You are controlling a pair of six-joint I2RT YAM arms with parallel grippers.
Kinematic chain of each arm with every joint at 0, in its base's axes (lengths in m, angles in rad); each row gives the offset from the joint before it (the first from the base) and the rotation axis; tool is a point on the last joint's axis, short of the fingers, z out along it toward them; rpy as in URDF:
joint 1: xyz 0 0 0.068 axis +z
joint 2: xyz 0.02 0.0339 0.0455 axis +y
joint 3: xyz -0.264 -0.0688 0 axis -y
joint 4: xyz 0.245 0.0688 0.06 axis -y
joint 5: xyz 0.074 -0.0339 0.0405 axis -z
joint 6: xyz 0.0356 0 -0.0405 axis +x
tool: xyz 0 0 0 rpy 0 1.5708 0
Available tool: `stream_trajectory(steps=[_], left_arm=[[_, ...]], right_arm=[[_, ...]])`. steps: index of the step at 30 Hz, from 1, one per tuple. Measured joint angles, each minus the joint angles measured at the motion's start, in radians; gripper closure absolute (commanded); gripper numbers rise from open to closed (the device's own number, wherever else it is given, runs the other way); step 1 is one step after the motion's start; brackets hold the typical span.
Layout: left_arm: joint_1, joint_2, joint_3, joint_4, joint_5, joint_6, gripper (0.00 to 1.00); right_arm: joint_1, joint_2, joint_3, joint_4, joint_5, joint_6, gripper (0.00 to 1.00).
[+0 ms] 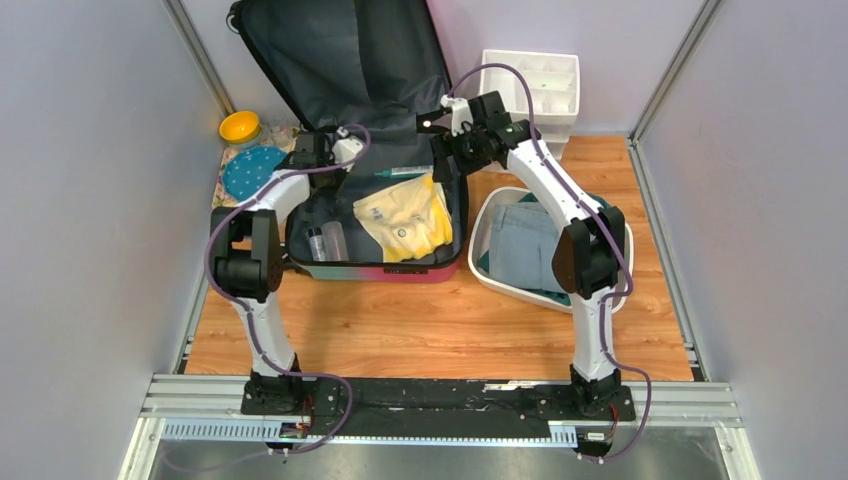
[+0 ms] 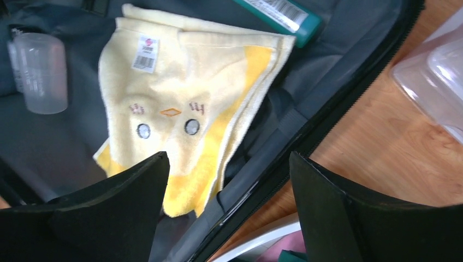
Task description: Open, take out, and arrange the luggage
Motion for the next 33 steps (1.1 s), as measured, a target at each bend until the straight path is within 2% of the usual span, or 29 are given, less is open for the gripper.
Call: stream_trajectory(steps=[5,6,8,9,10,15,20,24,33], left_arm=[[0.065,-0.079,-0.031,-0.025,-0.091,-0.090,0.99],[0.073,-0.090,-0.046,-0.033,-0.079,-0.101,0.83],[0.079,-0.108,-0.080,-0.040,-0.025,-0.122,0.67],[0.079,-0.113,-0.095,-0.043,0.010,-0.129,0.55],[0.078,-0.116,-0.109,-0.049,0.056,-0.142,0.53],[0.064,-0.117,-0.122,-0.051,0.202,-0.174,0.50],[0.059,-0.122,-0.126,-0.014,0.281,-0.220,0.48],[0.060,-0.162,-0.167,0.027,0.302,-0.252,0.46],[0.066,-0.251,-0.196,0.060,0.314,-0.312,0.46]], right_arm=[[0.001,-0.010,-0.001,-0.021,-0.109,-0.023,0.20],[0.003,-0.011,-0.001,-0.032,-0.140,-0.033,0.20],[0.012,-0.011,-0.002,-0.056,-0.172,-0.048,0.20],[0.018,-0.011,-0.005,-0.065,-0.182,-0.051,0.19],[0.026,-0.011,-0.011,-0.069,-0.183,-0.052,0.18],[0.059,0.001,-0.031,-0.071,-0.088,-0.036,0.17],[0.062,0.090,0.058,-0.058,0.016,-0.010,0.17],[0.061,0.172,0.100,-0.031,0.064,0.005,0.18],[0.073,0.275,0.182,0.021,0.055,0.022,0.22]])
